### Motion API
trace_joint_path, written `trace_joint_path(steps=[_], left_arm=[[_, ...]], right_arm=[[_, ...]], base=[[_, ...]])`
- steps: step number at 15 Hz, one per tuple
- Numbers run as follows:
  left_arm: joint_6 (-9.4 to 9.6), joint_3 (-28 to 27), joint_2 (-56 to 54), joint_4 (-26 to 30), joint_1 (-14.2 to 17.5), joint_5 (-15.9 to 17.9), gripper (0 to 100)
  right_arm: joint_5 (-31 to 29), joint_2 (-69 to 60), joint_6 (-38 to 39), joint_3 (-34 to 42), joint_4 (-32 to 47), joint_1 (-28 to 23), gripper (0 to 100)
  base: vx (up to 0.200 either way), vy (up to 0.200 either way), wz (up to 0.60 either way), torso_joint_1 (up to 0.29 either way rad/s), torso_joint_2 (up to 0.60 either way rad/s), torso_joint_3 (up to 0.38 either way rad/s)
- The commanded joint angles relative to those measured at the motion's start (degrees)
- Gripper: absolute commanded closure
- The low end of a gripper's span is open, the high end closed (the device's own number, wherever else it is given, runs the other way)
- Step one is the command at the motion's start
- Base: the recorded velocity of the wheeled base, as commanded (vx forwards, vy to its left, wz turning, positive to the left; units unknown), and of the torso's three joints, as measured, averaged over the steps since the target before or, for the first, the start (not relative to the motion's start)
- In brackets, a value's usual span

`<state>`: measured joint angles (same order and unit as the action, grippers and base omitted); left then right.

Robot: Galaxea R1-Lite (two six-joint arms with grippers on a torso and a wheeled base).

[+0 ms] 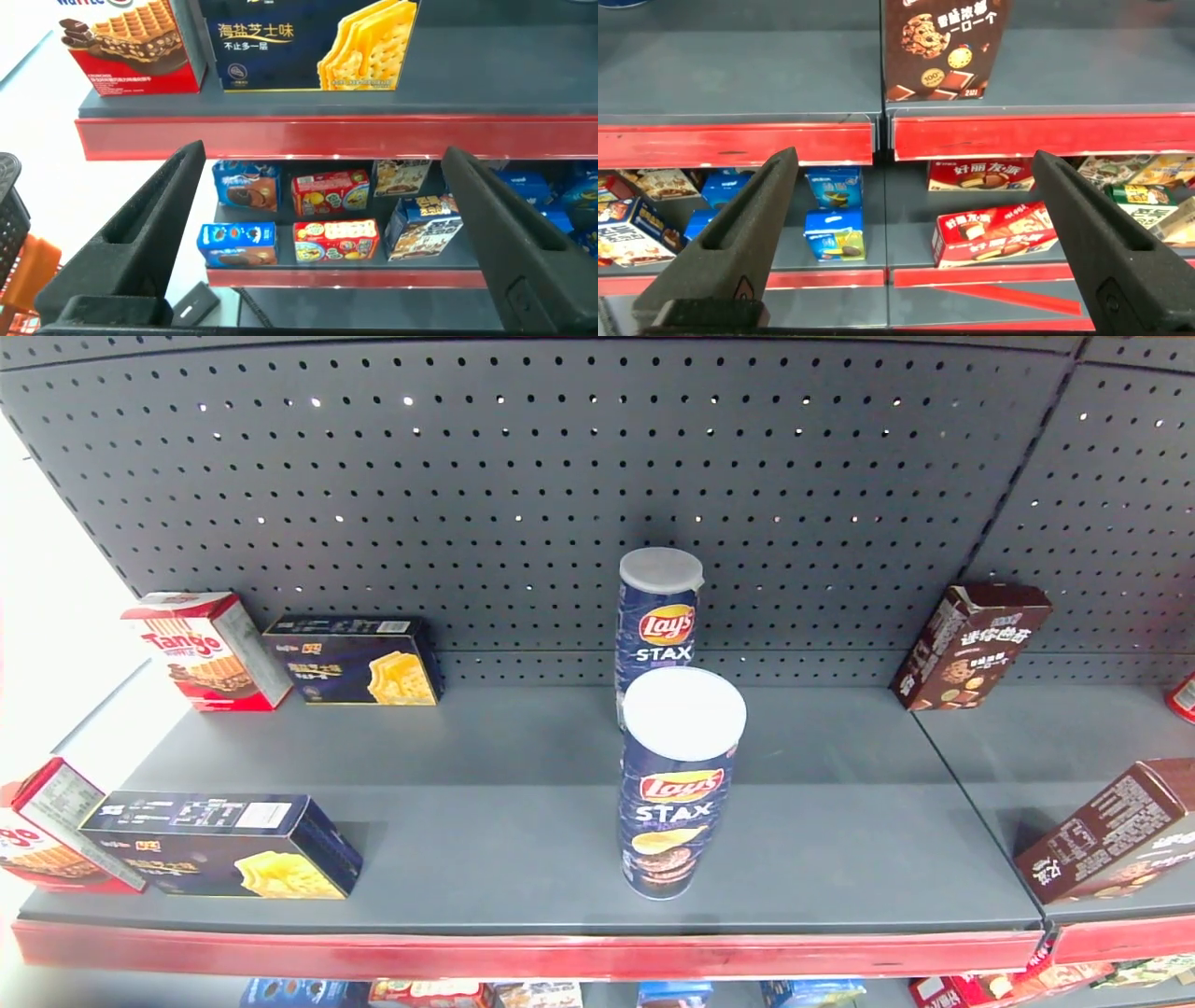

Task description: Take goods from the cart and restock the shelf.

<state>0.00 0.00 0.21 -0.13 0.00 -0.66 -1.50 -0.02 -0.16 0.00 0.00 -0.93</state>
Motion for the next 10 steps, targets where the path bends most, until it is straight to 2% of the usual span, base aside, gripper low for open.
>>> trace_joint_path(steps=[1, 10], left_arm=[[0.00, 0.00, 0.06, -0.04, 0.00, -0.04, 0], [0.00, 0.00, 0.06, -0.04, 0.00, -0.04, 0]], right_arm=[[0.01, 0.02, -0.02, 0.00, 0.00, -0.04, 0], [0.01, 0.02, -0.11, 0.00, 0.00, -0.04, 0]], base=[[0.000, 0.000, 0.00, 0.000, 0.00, 0.000], [0.000, 0.000, 0.00, 0.000, 0.00, 0.000]])
